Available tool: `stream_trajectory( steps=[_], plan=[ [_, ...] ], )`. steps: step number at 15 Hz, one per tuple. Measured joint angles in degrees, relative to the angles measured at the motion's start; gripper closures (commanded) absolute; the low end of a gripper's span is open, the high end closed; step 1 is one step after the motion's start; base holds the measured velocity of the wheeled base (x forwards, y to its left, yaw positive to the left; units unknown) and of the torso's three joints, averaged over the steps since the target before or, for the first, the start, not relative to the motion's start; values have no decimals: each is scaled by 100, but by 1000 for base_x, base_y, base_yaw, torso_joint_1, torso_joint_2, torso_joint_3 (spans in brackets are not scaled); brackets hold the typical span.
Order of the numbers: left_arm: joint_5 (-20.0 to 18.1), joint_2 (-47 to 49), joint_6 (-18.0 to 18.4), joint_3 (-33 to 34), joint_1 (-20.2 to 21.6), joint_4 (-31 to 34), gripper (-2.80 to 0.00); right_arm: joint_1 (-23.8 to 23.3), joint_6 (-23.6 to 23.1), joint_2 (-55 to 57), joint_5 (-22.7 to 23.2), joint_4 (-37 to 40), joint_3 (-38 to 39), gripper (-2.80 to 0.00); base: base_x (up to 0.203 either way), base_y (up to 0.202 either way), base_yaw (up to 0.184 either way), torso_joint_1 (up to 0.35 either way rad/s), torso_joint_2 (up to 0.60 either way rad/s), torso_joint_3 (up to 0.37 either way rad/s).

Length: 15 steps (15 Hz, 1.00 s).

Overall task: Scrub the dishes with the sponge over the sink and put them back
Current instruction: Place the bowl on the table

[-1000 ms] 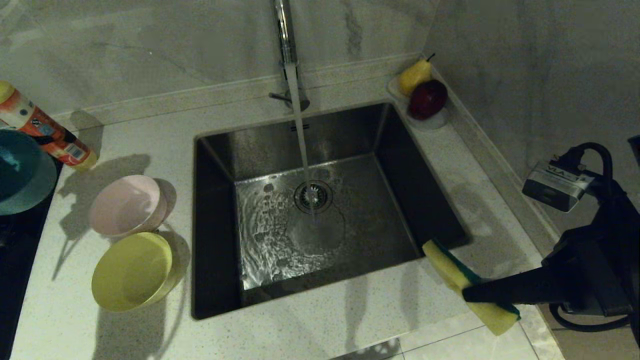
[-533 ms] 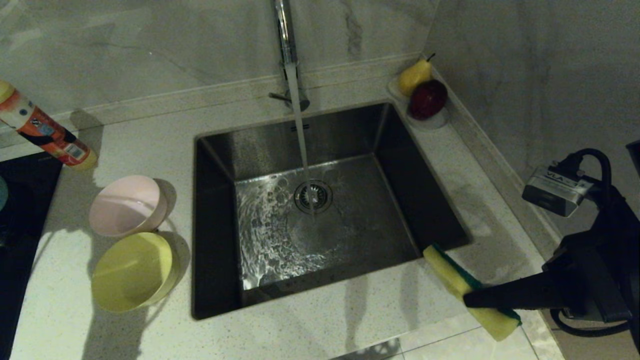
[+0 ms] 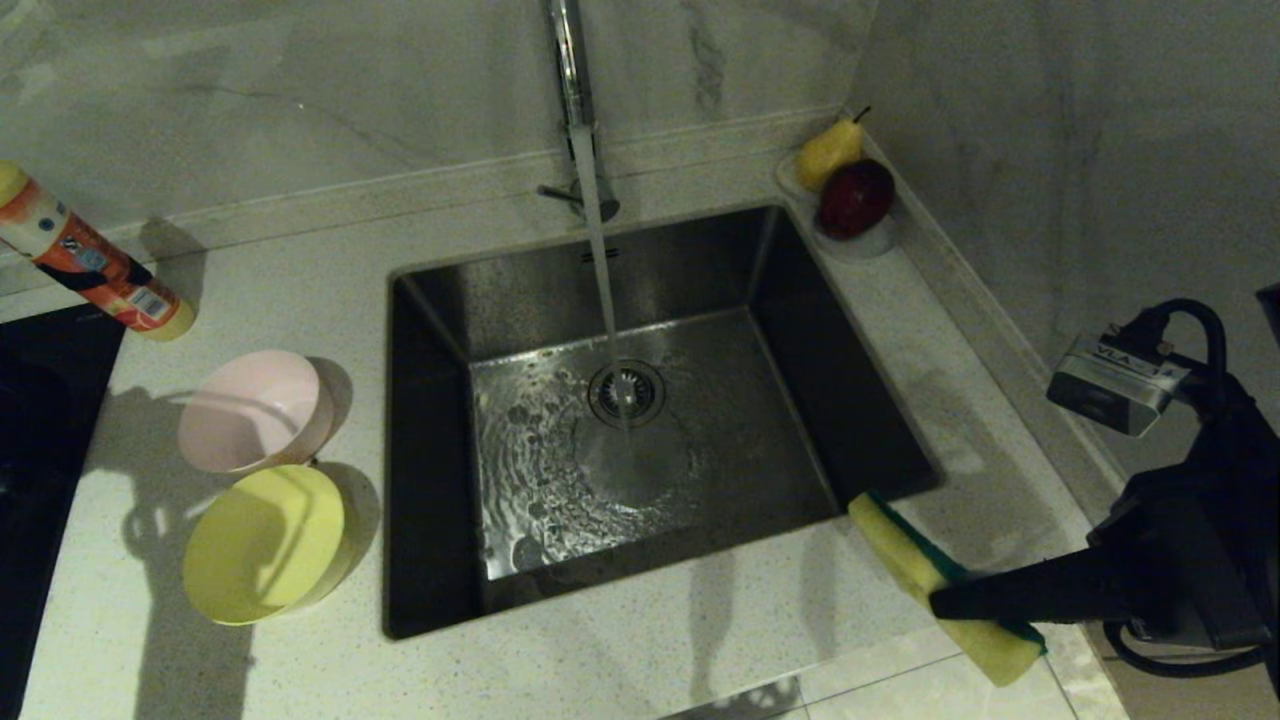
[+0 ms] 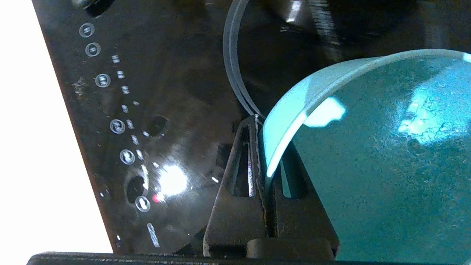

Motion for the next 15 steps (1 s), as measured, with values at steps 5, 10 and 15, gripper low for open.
stream_trajectory(
  steps=[5, 10, 15],
  plan=[
    [-208, 392, -10, -28, 166, -41, 0, 0, 2, -36, -4, -2, -2, 0, 0, 0, 0, 0, 0, 0],
    [-260, 655, -7, -180, 249, -5, 0, 0, 7, -76, 0, -9, 46, 0, 0, 0, 0, 0, 0, 0],
    [-252, 976, 3, -358, 355, 23, 0, 0, 11, -87, -2, -37, 61, 0, 0, 0, 0, 0, 0, 0]
  ],
)
